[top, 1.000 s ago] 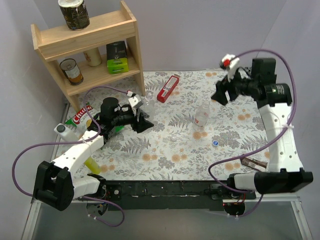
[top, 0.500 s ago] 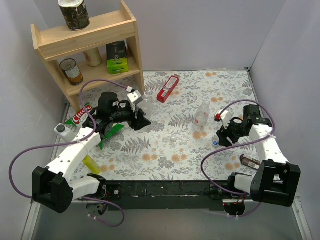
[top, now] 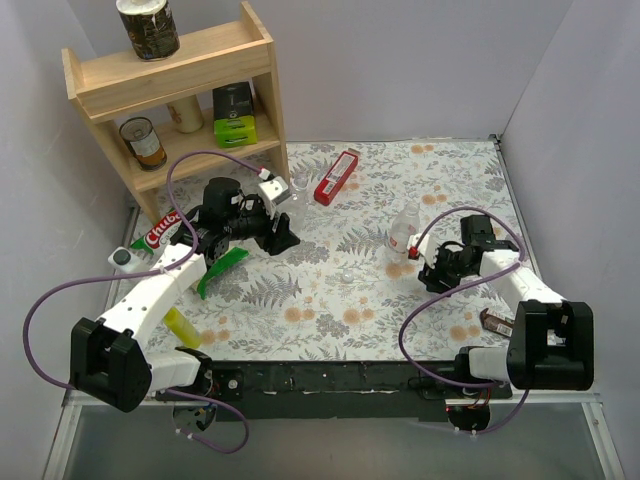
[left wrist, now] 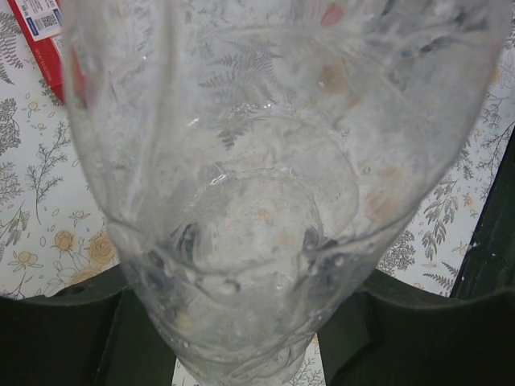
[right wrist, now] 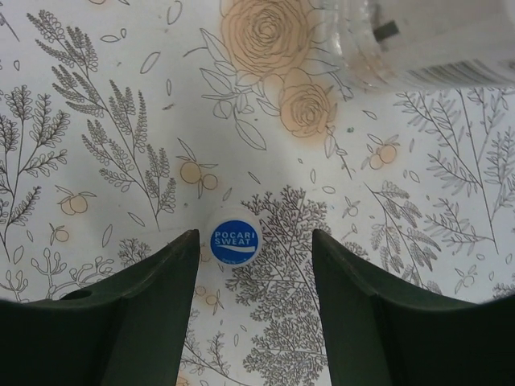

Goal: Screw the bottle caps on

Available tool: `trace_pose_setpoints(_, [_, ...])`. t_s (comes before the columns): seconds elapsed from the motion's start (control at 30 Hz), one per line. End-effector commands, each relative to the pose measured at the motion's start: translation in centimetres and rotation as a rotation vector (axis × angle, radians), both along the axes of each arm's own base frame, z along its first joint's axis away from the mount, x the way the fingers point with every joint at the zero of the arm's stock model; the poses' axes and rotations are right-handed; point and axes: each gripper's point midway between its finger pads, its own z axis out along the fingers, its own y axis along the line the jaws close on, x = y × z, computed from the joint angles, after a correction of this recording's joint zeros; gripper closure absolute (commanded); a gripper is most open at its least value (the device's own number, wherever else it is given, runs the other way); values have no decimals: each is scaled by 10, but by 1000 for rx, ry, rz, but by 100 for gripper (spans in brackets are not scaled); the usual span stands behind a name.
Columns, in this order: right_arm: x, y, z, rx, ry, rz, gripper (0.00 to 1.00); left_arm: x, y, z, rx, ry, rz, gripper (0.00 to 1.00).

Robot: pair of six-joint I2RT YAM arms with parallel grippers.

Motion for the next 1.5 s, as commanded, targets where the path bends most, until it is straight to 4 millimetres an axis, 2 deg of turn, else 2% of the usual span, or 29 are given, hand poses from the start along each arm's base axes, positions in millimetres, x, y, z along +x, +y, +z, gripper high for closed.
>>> trace_pose_setpoints(0.0, [-4, 6, -7, -22, -34, 63, 36, 8, 2, 15, 7, -58, 9, 100])
trace_pose_setpoints(0.3, [-1, 2, -13, -47, -25, 17, 40, 9, 2, 10, 4, -49, 19, 100])
trace_pose_setpoints(0.53, [0, 0, -18, -59, 4, 3, 49, 6, 2, 6, -2, -37, 22, 100])
trace_pose_setpoints(0.73, [-3, -2, -21, -80, 6, 10, 51, 5, 4, 3, 3, -42, 25, 100])
trace_pose_setpoints(0.83, [-6, 0, -19, -73, 8, 14, 62, 4, 3, -1, 1, -38, 20, 100])
trace_pose_setpoints(0.93, [-3, 2, -5, -62, -9, 8, 69, -1, -1, -6, 6, -41, -19, 100])
trace_pose_setpoints(0.97, [-15, 2, -1, -58, 37, 7, 71, -3, -2, -10, 25, -61, -43, 100])
trace_pose_setpoints(1.0, [-12, 8, 19, -26, 0, 16, 71, -7, -5, -14, 37, -75, -69, 100])
trace_pose_setpoints(1.03, [-17, 11, 30, -5, 0, 18, 72, -15, -12, -16, 35, -91, -122, 100])
trace_pose_setpoints(1.07, [-37, 15, 37, 11, 60, 32, 72, -21, -14, -15, 30, -134, -166, 100])
trace_pose_setpoints(1.1, [-35, 22, 66, 42, -7, 47, 73, -27, -15, -25, 21, -141, -191, 100])
trace_pose_setpoints(1.17, [-47, 36, 95, 70, -28, 75, 73, -43, -21, -26, -28, -162, -275, 100])
trace_pose_setpoints(1.2, [-46, 41, 123, 75, -81, 75, 73, -49, -23, -34, -47, -186, -305, 100])
trace_pose_setpoints(1.23, [-45, 48, 141, 92, -105, 77, 73, -55, -25, -34, -71, -197, -332, 100])
trace_pose_setpoints(1.3, [-56, 71, 162, 144, -46, 103, 73, -69, -30, -42, -134, -233, -404, 100])
trace_pose_setpoints(1.33, [-54, 88, 194, 177, -92, 155, 75, -73, -31, -46, -151, -238, -417, 100])
trace_pose_setpoints(1.4, [-51, 109, 210, 215, -27, 156, 76, -70, -33, -44, -180, -280, -415, 100])
trace_pose_setpoints(1.43, [-49, 119, 233, 239, -49, 174, 77, -72, -33, -53, -182, -249, -408, 100])
trace_pose_setpoints(1.47, [-55, 135, 243, 253, -45, 230, 77, -71, -34, -53, -186, -250, -409, 100])
